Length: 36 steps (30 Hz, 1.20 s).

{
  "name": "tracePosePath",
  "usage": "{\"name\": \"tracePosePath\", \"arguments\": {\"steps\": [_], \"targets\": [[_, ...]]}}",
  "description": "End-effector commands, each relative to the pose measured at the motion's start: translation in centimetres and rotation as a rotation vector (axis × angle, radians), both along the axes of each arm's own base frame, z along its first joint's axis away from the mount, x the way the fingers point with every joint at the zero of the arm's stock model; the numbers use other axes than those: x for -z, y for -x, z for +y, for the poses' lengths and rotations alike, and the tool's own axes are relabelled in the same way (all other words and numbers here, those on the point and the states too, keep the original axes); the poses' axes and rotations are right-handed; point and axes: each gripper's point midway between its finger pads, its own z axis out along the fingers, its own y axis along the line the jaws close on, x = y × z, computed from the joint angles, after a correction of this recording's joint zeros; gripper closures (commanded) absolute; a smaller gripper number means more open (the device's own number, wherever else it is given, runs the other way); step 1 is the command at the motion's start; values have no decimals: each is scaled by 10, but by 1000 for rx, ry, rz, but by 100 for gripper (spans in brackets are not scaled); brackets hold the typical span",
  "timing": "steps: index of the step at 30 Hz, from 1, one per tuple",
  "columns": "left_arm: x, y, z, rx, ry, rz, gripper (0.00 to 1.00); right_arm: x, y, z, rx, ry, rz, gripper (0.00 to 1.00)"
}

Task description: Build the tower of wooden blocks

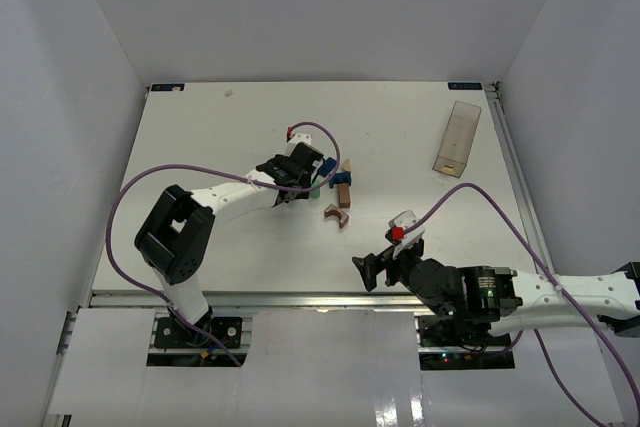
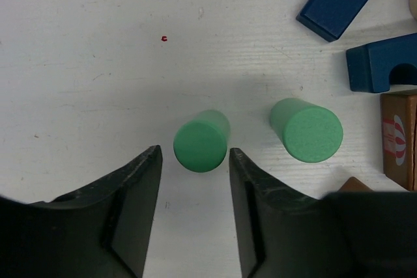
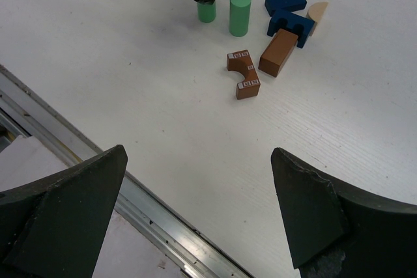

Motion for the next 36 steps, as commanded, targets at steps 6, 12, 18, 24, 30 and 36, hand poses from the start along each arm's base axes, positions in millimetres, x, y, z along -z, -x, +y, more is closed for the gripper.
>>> {"name": "tracePosePath", "arguments": {"steps": [6,12,18,24,30,36], "targets": [[-24,-3,-1,-13,27,-45,34,-7,-1,1,16,-30,0,2],[-40,-2,-5,6,71,-66,31,-7,-1,1,15,-32,2,2],[-59,8,-1,8,131,-87,41,-7,-2,-1,21,-35,0,2],[-80,18,15,-22,211,-117,93,-7,-2,0,23,-32,1,2],[-53,23,56,-119,298,-77,100,-7,-1,0,17,-36,6,2],[-7,12,56,-114,296,-23,100,-7,-1,1,14,-33,5,2]]}}
